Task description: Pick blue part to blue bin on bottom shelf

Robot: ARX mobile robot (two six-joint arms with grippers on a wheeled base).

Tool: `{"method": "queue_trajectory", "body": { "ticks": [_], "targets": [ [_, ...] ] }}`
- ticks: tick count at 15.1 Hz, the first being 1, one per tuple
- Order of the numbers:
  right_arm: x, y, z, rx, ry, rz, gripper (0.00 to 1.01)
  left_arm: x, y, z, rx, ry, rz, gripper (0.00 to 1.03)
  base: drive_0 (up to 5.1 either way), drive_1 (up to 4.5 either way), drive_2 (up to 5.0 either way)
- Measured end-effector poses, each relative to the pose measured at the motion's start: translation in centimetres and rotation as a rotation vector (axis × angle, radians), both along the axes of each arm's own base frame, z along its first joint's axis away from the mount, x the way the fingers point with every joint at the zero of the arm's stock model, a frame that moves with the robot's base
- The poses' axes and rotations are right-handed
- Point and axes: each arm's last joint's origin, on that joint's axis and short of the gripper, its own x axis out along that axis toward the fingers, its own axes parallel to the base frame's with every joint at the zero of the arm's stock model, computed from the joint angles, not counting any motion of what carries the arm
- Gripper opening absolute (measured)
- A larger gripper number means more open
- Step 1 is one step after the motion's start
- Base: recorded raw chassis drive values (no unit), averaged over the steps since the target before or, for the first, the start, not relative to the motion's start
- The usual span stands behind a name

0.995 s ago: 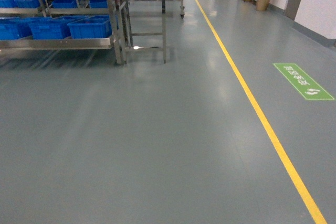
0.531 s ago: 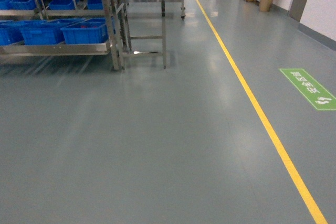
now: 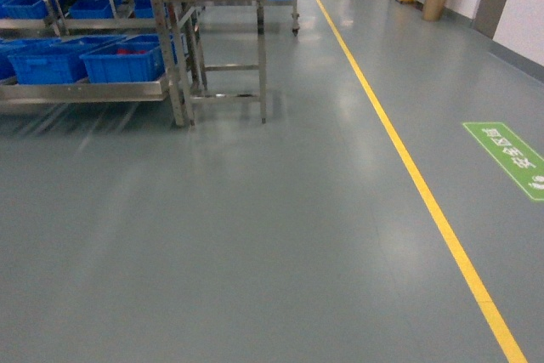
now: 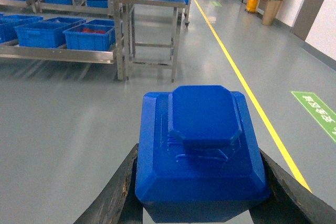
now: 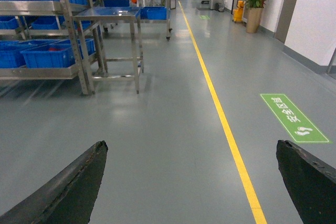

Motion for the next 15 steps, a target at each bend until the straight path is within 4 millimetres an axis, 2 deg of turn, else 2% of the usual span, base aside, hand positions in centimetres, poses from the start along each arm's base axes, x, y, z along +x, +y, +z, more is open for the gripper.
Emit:
{"method": "queue_trajectory", "body": {
  "ticks": [15],
  "targets": [
    [0.00,0.00,0.04,0.000,-0.005,0.000,0.98,0.00,0.00,-0.01,0.000,0.001,0.000,0.44,0.0,4.14,-4.2]
  ]
}}
